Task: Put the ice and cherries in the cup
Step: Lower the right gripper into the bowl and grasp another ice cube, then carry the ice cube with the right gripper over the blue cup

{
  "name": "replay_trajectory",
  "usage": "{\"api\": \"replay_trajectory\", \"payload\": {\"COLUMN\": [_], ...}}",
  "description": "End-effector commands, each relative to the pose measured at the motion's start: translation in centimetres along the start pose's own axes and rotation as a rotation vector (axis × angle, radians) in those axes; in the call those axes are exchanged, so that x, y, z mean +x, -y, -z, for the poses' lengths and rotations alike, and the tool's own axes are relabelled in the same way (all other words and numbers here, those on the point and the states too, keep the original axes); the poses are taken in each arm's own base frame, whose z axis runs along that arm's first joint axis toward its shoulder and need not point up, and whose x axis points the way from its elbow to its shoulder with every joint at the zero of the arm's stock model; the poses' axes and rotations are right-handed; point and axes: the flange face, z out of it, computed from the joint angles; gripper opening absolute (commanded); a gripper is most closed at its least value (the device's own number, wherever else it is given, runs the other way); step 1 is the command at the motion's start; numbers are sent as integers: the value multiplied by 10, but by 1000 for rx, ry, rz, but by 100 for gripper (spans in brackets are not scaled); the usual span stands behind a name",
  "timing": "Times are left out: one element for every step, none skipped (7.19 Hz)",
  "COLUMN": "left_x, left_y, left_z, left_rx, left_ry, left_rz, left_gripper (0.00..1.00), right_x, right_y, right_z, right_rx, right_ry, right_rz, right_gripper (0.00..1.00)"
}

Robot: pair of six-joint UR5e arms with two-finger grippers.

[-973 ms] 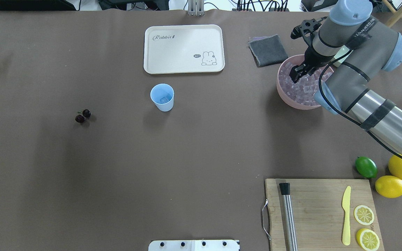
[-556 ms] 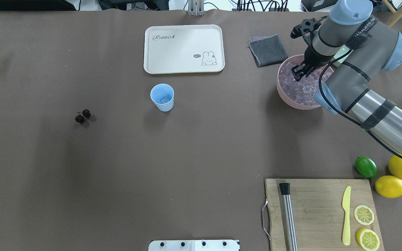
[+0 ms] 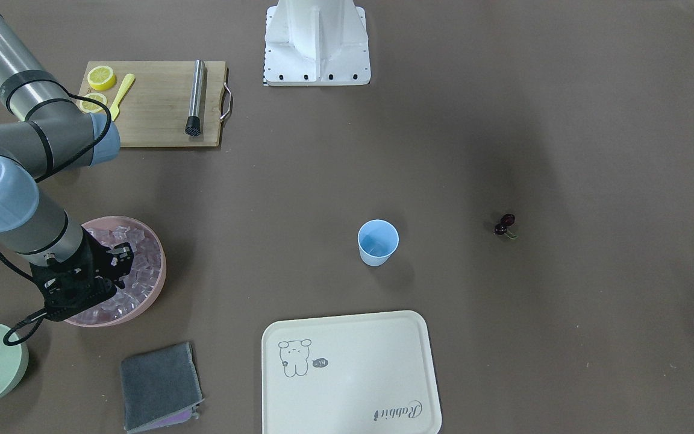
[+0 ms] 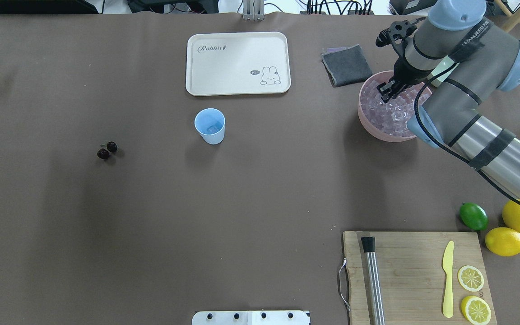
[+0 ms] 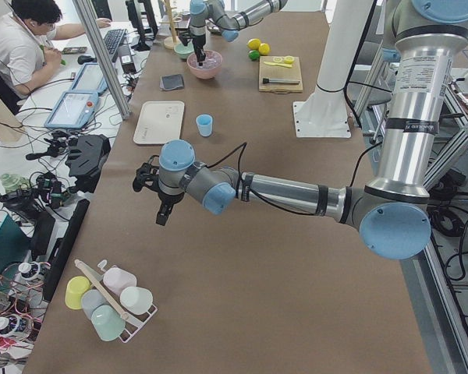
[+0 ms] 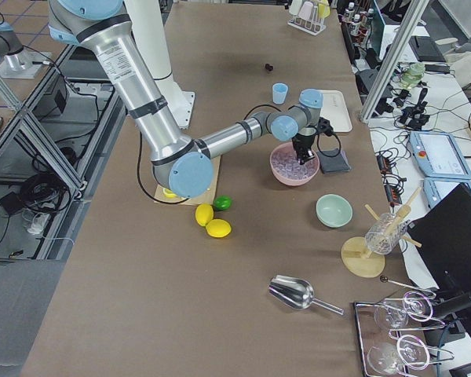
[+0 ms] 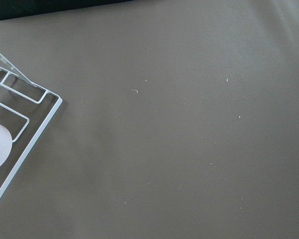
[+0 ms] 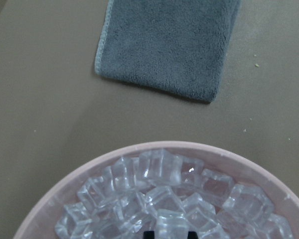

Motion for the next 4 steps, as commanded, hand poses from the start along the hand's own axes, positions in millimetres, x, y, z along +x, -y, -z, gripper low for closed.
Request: {"api": "replay_trajectory", "payload": {"left_x": [-1,-1,0,0], "left_y": [-1,-2,-3,-3], "left_z": [0,-1,2,2], "left_rx": [-1,-2,10,18], "left_ry": [0,1,-4,-6], "left_rz": [0,-1,-9,-14], "left_gripper": [97,97,97,97], "right_x": [-13,-40,-76,-151], "right_y": [0,1,20,45], "right_z": [56,103,134,149], "right_rx": [23,4,34,52], "right_ry": [13,27,49,99], "right_rz": [-14,-39,-126,-188], "right_gripper": [0,0,0,0]}}
